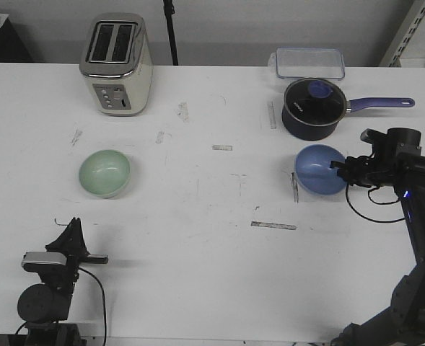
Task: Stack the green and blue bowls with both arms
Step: 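Slide the blue bowl with the right gripper toward the table center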
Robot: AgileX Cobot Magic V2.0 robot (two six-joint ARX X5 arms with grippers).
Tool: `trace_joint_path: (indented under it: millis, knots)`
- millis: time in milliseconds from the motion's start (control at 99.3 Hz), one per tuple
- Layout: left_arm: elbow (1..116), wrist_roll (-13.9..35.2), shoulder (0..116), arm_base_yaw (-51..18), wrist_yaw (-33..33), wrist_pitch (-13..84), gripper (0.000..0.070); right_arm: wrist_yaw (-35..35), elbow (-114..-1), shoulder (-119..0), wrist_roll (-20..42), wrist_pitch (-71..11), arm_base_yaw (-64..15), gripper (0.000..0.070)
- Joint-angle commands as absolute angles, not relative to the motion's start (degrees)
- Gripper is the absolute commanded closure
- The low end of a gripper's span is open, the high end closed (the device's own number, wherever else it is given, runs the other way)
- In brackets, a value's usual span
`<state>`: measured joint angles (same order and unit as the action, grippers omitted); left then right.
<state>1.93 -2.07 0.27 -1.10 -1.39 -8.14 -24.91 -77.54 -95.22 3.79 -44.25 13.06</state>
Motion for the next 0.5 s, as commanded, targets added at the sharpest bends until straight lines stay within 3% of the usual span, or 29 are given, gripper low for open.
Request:
trace_joint_path:
  millis: [0, 342, 493]
  knots:
    - [0.7, -2.1, 0.2, -1.0, -1.5, -8.9, 0.0698, -25.5, -78.4, -94.5, 6.2, -44.2, 11.7, 0.0693]
    - [0.7, -2.1, 0.2, -1.0, -1.5, -8.9, 0.0698, -25.3, -78.4, -93.2, 10.0, -42.6, -2.9, 0.0693]
    - [0.7, -2.1, 0.2, -1.0, -1.5, -8.9, 0.0698, -22.5, -78.4, -94.1, 15.2, -40.5, -10.8, 0.0693]
